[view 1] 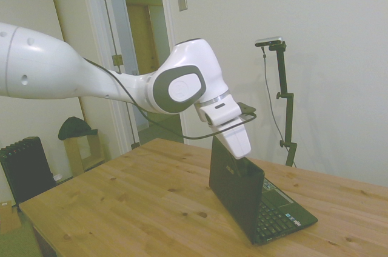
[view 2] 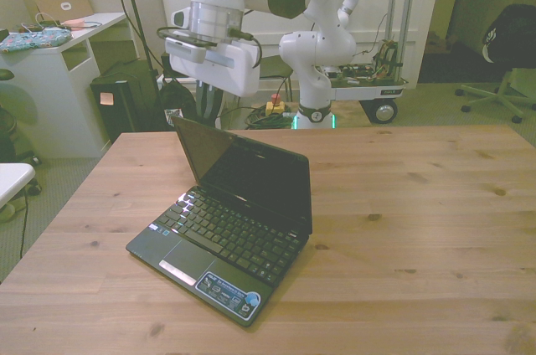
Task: Close the laptop
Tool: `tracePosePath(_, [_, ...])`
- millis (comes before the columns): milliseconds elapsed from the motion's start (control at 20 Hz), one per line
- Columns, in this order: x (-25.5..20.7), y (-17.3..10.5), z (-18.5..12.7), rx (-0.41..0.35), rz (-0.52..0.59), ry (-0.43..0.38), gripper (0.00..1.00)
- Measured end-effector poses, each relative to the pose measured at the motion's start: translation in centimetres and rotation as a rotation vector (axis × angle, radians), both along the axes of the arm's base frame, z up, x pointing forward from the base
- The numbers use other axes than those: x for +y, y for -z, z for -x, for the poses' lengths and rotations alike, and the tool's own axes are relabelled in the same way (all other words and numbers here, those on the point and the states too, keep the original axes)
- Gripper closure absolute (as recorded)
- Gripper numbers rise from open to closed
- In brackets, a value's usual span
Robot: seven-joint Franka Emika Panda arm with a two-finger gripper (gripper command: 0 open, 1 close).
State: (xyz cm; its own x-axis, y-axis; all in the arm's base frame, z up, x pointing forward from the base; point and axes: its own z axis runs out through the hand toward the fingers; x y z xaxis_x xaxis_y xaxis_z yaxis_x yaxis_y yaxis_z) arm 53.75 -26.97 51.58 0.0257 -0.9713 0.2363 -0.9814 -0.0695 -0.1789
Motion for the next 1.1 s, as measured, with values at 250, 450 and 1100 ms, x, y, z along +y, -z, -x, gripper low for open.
tracePosePath(250, [-4.2,1.9,-1.9,0.022,-0.009,0.012,1.0])
tracePosePath(450, [-7.9,4.8,-2.7,0.044,-0.034,0.018,1.0])
tracePosePath(1100, [-8.4,5.8,-3.7,0.097,-0.101,-0.086,1.0])
